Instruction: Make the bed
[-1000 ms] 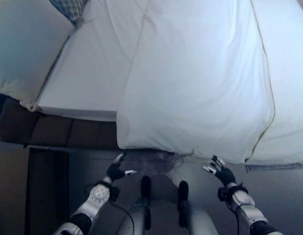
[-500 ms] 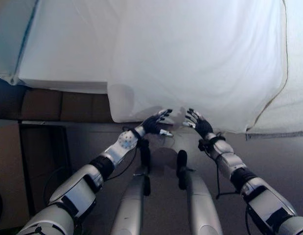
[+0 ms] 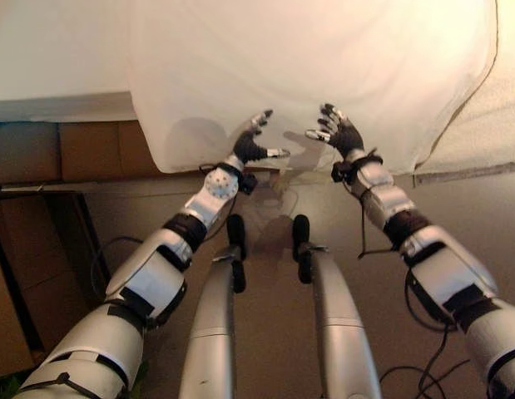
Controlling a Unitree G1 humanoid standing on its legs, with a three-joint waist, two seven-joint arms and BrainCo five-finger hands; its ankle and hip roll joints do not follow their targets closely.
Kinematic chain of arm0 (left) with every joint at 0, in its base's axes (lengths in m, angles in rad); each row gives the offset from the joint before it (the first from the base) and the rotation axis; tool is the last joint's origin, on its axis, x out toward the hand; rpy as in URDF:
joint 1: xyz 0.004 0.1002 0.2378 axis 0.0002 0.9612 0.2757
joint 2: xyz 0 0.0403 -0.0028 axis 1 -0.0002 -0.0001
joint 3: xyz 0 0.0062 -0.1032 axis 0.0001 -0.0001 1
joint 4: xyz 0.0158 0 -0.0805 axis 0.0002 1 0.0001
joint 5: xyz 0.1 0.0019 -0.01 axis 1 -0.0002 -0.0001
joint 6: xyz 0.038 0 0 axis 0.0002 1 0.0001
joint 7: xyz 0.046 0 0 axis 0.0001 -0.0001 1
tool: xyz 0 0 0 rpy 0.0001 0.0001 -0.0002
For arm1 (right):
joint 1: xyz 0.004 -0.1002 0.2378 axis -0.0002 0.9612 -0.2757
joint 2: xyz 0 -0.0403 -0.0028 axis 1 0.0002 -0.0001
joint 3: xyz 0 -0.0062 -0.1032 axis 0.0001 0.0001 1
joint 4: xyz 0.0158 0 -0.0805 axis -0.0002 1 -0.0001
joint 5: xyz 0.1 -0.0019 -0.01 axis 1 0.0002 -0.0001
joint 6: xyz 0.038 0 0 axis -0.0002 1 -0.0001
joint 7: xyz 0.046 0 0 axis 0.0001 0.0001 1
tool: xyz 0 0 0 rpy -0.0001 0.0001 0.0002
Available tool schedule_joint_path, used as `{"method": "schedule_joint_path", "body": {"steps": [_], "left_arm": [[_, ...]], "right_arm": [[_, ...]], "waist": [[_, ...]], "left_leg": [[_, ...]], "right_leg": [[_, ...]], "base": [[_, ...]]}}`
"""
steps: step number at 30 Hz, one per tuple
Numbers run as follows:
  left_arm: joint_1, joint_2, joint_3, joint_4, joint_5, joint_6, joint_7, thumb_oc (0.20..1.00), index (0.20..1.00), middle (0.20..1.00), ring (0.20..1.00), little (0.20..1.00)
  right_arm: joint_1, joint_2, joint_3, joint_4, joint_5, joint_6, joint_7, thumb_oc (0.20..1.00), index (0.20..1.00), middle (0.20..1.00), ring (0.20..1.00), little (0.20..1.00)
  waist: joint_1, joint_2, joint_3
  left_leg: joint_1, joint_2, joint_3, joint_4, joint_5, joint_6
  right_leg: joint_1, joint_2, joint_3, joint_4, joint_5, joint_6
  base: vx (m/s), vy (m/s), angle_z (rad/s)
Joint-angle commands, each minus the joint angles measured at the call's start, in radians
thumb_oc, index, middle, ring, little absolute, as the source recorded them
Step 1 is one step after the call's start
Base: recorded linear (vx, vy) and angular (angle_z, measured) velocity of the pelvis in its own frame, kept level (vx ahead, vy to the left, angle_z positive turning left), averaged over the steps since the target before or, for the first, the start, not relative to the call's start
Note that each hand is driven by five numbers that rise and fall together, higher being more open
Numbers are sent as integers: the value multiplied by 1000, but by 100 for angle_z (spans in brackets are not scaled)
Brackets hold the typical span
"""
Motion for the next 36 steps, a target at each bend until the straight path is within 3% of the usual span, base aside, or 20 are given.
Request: {"method": "schedule_joint_path", "body": {"steps": [1,6,14,20,21,23,25,29,31,33,34,35,36], "left_arm": [[-81,-1,68,75,11,-18,66,1000,1000,1000,1000,1000],[-128,65,70,156,51,15,103,1000,1000,1000,1000,1000],[-113,170,135,216,34,36,151,1000,1000,1000,1000,1000],[35,312,247,242,21,43,159,1000,1000,1000,1000,1000],[102,361,269,245,70,53,154,1000,1000,1000,1000,1000],[137,384,295,242,84,50,151,1000,1000,1000,1000,1000],[257,416,403,250,71,47,158,1000,1000,1000,1000,1000],[404,412,499,239,71,42,158,1000,1000,1000,1000,1000],[544,374,576,239,83,37,153,1000,1000,1000,1000,1000],[569,357,584,242,83,38,152,1000,1000,1000,1000,1000],[648,298,593,237,89,36,139,1000,1000,1000,1000,1000],[648,298,593,237,89,36,139,1000,1000,1000,1000,1000],[714,226,577,233,111,30,115,1000,1000,1000,1000,1000]], "right_arm": [[-76,-52,-35,47,-62,-52,-105,1000,1000,1000,1000,1000],[-146,-79,-37,163,-138,-23,-179,1000,1000,1000,1000,1000],[-148,-158,-18,246,-227,32,-209,1000,1000,1000,1000,1000],[-49,-280,-90,283,-242,50,-224,1000,1000,1000,1000,1000],[-4,-319,-105,287,-269,56,-222,1000,1000,1000,1000,1000],[17,-345,-111,283,-279,52,-216,1000,1000,1000,1000,1000],[98,-378,-179,283,-272,48,-219,1000,1000,1000,1000,1000],[210,-381,-259,265,-275,44,-225,1000,1000,1000,1000,1000],[338,-347,-313,215,-305,39,-219,1000,1000,1000,1000,1000],[376,-327,-342,201,-295,35,-221,1000,1000,1000,1000,1000],[483,-272,-388,167,-287,20,-221,1000,1000,1000,1000,1000],[483,-272,-388,167,-287,20,-221,1000,1000,1000,1000,1000],[583,-209,-429,136,-272,-1,-212,1000,1000,1000,1000,1000]], "waist": [[3,26,-16],[-2,31,-18],[2,25,-29],[17,31,-54],[23,35,-52],[27,35,-57],[36,37,-53],[42,40,-60],[47,43,-68],[46,41,-73],[47,39,-83],[47,39,-82],[48,38,-98]], "left_leg": [[32,-28,30,55,-88,-27],[33,-28,28,37,-82,-31],[60,-30,16,8,-86,-34],[62,-39,5,19,-92,-30],[81,-39,5,9,-97,-28],[81,-41,6,-2,-88,-30],[127,-41,4,-55,-80,-30],[193,-52,-1,-144,-42,-32],[295,-61,-14,-248,-8,-35],[321,-65,-17,-276,9,-35],[403,-73,-29,-348,36,-37],[405,-73,-29,-350,37,-37],[498,-71,-42,-425,57,-34]], "right_leg": [[36,15,-1,-77,61,71],[36,14,-10,-86,57,70],[66,12,-19,-100,49,74],[68,4,-29,-79,28,67],[80,3,-30,-78,26,68],[83,0,-34,-91,35,67],[124,3,-35,-139,44,70],[191,9,-40,-225,74,73],[290,18,-43,-316,94,80],[320,18,-48,-344,107,82],[406,21,-57,-413,123,86],[408,21,-57,-415,124,86],[498,26,-61,-475,139,91]], "base": [[0,0,0],[22,-13,0],[29,-11,0],[39,-14,7],[19,3,10],[18,4,7],[12,0,3],[0,0,0],[51,-16,8],[47,-24,8],[56,-22,12],[136,-22,14],[106,0,10]]}}
